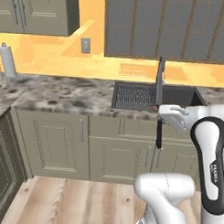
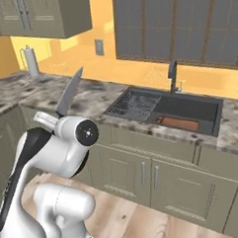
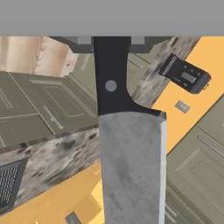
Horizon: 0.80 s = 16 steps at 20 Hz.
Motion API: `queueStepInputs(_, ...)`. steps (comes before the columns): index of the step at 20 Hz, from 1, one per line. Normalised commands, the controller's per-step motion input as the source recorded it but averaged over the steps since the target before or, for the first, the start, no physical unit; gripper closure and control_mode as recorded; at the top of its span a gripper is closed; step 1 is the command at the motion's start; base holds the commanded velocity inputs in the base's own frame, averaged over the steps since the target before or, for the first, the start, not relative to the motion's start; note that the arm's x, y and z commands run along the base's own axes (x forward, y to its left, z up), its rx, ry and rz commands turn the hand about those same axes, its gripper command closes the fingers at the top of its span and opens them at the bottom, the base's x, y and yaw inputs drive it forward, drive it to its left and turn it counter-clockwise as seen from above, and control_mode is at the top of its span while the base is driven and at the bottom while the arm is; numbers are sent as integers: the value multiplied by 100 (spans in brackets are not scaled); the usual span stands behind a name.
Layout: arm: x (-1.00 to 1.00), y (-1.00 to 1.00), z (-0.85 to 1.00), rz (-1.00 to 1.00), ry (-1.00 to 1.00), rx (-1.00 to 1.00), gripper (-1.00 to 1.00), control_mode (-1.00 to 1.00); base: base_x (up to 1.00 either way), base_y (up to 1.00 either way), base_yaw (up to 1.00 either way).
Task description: Move the cutting board and knife to the sink. Then move spray from the cabinet to the counter.
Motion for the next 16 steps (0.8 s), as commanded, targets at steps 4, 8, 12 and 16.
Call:
queueStepInputs(4, 0, 0, 0, 0, 0, 0, 100, 100, 25, -59, -3)
queueStepInputs(8, 0, 0, 0, 0, 0, 0, 100, 100, 18, -62, -7)
queueStepInputs(12, 0, 0, 0, 0, 0, 0, 100, 100, 26, -60, -4)
queueStepInputs(16, 0, 0, 0, 0, 0, 0, 100, 100, 40, -51, -1)
